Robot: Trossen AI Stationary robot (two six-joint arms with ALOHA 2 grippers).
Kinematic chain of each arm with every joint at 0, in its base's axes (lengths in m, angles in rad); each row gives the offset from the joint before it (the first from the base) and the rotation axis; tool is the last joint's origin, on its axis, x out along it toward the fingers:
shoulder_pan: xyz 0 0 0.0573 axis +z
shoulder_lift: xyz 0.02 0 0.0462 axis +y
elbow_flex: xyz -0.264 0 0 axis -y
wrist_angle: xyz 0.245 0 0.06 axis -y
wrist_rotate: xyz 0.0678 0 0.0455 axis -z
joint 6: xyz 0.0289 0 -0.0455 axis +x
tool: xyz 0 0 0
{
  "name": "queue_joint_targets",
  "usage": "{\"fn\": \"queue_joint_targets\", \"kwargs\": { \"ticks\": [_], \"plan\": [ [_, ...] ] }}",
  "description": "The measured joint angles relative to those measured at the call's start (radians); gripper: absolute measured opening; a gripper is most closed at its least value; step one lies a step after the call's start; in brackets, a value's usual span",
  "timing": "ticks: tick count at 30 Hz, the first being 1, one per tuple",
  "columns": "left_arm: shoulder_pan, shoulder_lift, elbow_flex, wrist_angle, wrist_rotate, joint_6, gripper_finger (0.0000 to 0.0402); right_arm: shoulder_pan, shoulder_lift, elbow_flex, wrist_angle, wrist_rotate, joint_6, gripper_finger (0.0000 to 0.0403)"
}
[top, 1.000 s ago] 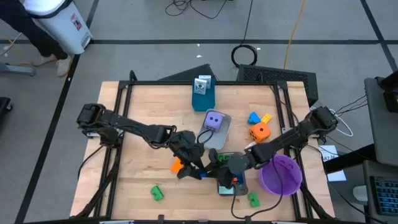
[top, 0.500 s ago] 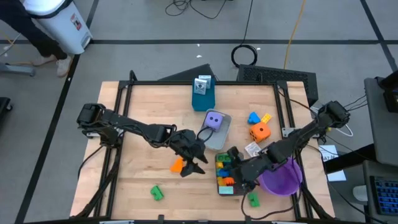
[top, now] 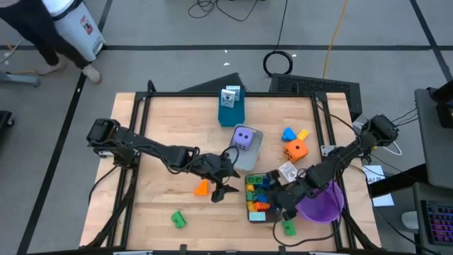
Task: Pick & Place Toys
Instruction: Put the blue game piece into the black bin, then put the green game piece into the black bin
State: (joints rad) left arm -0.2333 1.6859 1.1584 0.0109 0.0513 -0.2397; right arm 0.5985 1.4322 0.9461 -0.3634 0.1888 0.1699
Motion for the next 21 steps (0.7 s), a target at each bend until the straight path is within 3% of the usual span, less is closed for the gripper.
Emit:
{"fn": "queue_joint_targets", "kwargs": {
  "ticks": [6, 21],
  "plan": [
    [0.001, 0.0, 0.0, 0.0, -0.004, 0.0, 0.0269, -0.001, 0.003, -0.003, 0.03, 0.036, -0.031, 0.0093],
    [-0.029, 0.0, 0.0, -0.053, -0.023, 0.003, 0.0269, -0.057, 0.003, -0.003, 0.1, 0.046, -0.08, 0.0186]
  ]
}}
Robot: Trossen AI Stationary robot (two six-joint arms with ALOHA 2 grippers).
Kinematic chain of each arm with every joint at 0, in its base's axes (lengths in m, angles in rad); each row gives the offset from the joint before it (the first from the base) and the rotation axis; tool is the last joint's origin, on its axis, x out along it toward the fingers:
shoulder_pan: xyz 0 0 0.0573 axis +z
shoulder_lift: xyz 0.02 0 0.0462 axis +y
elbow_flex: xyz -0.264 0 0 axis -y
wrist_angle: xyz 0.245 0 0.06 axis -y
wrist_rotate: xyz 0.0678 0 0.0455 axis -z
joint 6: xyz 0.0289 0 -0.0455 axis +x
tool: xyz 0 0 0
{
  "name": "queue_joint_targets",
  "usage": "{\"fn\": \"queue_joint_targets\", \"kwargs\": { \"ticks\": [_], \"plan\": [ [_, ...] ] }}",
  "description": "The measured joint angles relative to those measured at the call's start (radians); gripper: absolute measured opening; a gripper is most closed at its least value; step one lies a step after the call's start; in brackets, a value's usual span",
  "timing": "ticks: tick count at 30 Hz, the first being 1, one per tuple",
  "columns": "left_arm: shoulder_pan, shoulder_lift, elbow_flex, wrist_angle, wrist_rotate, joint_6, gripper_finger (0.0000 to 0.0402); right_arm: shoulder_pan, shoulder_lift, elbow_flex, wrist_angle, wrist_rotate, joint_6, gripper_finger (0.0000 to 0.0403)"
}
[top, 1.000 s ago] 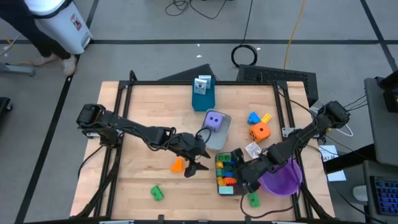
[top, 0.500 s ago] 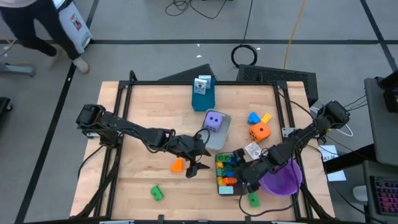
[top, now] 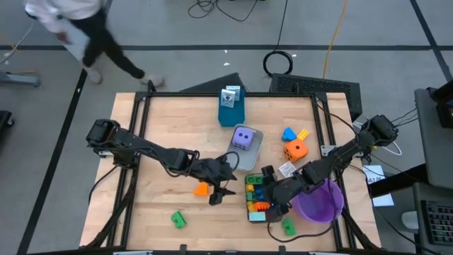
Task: Pick & Place Toys
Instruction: Put the green game piece into the black bin
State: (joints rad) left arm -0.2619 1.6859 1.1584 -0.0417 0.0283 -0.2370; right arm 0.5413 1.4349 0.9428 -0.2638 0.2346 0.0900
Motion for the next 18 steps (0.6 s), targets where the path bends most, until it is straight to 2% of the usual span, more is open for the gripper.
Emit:
{"fn": "queue_joint_targets", "kwargs": {
  "ticks": [5, 11, 18],
  "plan": [
    [-0.047, 0.0, 0.0, -0.112, -0.061, -0.032, 0.0269, 0.001, 0.0, 0.0, 0.144, -0.001, -0.128, 0.0193],
    [-0.117, 0.001, 0.0, -0.242, -0.092, -0.158, 0.0269, 0.001, 0.0, 0.0, 0.277, -0.002, -0.207, 0.019],
    [-0.224, 0.001, 0.0, -0.358, -0.261, -0.347, 0.0269, 0.003, 0.0, 0.0, 0.29, -0.003, -0.2, 0.0189]
  ]
}}
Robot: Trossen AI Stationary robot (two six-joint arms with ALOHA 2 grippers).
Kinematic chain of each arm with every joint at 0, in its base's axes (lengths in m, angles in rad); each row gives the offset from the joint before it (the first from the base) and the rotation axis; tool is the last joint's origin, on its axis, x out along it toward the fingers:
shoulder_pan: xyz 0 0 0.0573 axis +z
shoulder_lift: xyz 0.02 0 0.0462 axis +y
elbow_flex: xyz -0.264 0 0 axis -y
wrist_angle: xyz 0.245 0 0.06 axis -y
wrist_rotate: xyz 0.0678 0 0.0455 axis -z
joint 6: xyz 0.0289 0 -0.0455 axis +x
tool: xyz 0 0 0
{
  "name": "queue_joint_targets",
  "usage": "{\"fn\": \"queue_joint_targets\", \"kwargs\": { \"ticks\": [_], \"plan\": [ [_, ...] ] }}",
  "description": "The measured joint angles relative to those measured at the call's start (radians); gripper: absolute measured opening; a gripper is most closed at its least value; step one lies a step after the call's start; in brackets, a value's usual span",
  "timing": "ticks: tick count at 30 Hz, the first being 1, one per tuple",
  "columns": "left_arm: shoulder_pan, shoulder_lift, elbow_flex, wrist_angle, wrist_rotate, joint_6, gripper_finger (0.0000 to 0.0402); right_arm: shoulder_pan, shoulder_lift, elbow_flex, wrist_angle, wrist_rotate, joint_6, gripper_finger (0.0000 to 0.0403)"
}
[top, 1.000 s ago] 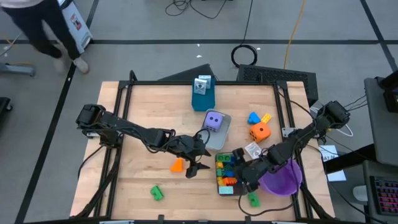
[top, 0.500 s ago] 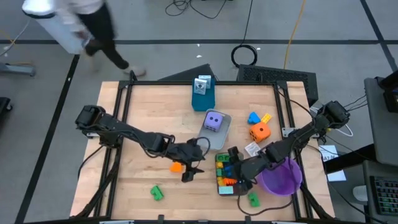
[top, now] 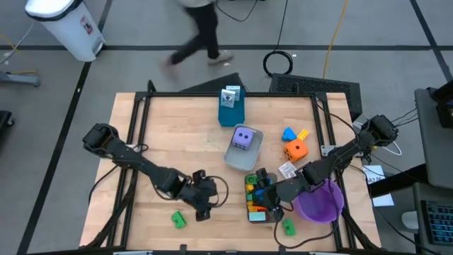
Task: Pick & Place Toys
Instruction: Put the green game piece into the black bin
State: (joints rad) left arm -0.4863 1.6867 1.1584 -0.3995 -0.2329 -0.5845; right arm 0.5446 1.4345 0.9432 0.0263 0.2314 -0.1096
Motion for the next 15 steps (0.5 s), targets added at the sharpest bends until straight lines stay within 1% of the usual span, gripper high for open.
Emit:
{"fn": "queue_joint_targets", "kwargs": {
  "ticks": [4, 8, 12, 15],
  "plan": [
    [-0.057, 0.0, 0.0, -0.075, -0.012, -0.121, 0.0269, 0.0, 0.0, -0.003, 0.009, 0.0, 0.026, 0.0189],
    [-0.114, 0.0, 0.0, -0.123, 0.007, -0.253, 0.0269, 0.0, 0.0, -0.042, 0.04, 0.0, 0.021, 0.0185],
    [-0.155, 0.0, 0.0, -0.132, 0.055, -0.283, 0.0269, 0.0, 0.0, -0.095, 0.137, 0.0, 0.006, 0.0185],
    [-0.175, 0.0, 0.0, -0.129, 0.119, -0.301, 0.0269, -0.002, 0.0, -0.122, 0.206, 0.0, -0.031, 0.0184]
  ]
}}
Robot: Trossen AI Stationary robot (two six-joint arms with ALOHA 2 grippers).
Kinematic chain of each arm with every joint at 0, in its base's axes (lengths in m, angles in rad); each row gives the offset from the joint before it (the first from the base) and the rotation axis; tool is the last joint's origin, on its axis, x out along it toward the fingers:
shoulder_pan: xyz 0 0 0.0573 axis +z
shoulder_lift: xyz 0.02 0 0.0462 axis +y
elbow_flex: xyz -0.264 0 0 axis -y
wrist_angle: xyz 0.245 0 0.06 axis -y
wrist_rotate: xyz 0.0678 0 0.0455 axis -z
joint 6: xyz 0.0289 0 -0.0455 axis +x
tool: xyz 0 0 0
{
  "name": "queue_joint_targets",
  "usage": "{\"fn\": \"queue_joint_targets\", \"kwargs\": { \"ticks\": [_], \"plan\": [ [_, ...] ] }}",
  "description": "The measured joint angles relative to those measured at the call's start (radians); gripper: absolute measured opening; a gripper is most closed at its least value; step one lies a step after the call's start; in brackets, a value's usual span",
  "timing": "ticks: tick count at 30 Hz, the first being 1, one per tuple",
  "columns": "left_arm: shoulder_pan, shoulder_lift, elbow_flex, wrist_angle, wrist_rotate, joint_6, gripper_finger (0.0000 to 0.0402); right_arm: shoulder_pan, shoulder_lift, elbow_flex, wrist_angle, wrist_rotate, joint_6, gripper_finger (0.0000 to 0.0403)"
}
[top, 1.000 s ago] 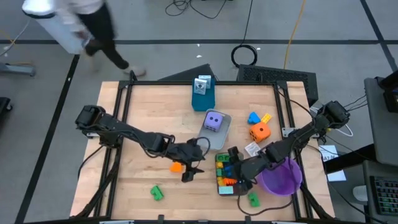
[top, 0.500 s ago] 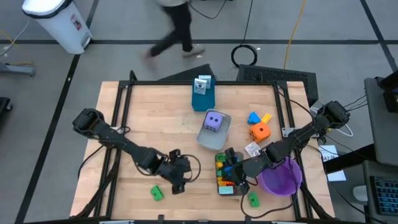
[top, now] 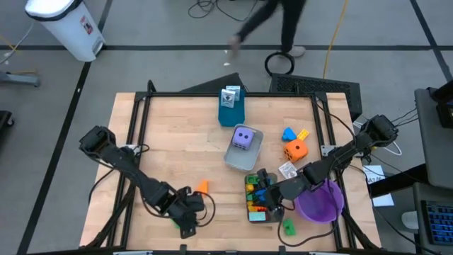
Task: Pick & Place Toys
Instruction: Put the green game piece into the black bin
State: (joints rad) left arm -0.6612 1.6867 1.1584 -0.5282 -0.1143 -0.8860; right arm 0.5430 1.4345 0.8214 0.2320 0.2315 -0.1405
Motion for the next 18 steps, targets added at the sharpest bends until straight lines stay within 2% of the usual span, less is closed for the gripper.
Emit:
{"fn": "queue_joint_targets", "kwargs": {
  "ticks": [5, 10, 13, 18],
  "plan": [
    [-0.035, 0.0, 0.0, -0.003, 0.145, -0.021, 0.0269, 0.002, 0.0, -0.006, 0.06, 0.0, -0.029, 0.0185],
    [-0.069, 0.0, 0.0, -0.055, 0.278, 0.116, 0.0269, 0.014, 0.0, -0.006, 0.094, -0.001, -0.029, 0.0186],
    [-0.08, 0.0, 0.0, -0.116, 0.282, 0.216, 0.0269, 0.016, 0.0, -0.006, 0.097, -0.001, -0.029, 0.0183],
    [-0.081, 0.0, 0.0, -0.211, 0.174, 0.378, 0.0269, 0.016, 0.0, -0.006, 0.096, -0.001, -0.035, 0.0181]
  ]
}}
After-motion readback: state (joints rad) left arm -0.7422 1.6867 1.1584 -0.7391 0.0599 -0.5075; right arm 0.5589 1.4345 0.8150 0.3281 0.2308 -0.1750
